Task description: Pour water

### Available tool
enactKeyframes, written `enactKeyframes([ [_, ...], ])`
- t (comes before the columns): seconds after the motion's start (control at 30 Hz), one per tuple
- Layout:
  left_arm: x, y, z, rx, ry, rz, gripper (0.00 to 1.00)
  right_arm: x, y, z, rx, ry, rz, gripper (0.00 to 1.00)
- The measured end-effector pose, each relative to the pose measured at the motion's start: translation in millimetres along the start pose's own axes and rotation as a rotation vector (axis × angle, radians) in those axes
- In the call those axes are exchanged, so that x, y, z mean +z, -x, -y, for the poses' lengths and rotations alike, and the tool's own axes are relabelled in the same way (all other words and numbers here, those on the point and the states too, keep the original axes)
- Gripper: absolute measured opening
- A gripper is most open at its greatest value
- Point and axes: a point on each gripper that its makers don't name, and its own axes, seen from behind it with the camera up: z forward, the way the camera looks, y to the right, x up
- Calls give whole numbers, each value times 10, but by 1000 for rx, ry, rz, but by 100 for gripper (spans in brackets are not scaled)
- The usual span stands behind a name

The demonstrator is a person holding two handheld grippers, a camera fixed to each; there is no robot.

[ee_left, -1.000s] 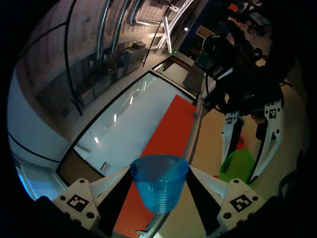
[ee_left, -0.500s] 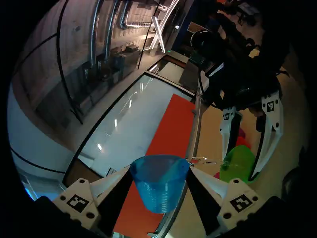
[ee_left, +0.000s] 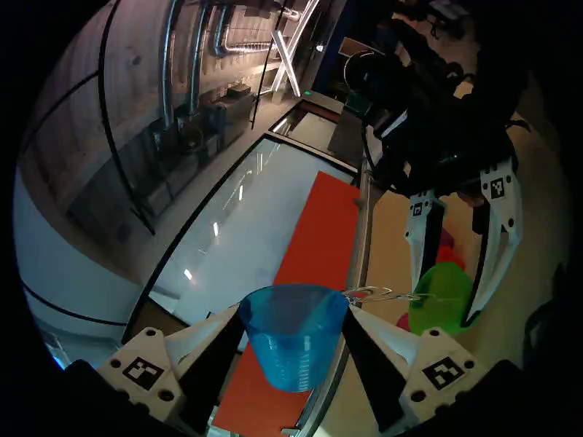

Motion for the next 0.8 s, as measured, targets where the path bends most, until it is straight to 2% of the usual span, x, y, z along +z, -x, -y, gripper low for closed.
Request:
enactKeyframes([
  [0.8, -49, -53, 25, 77, -21, -3, 88, 14, -29, 1, -17, 5, 0, 91],
])
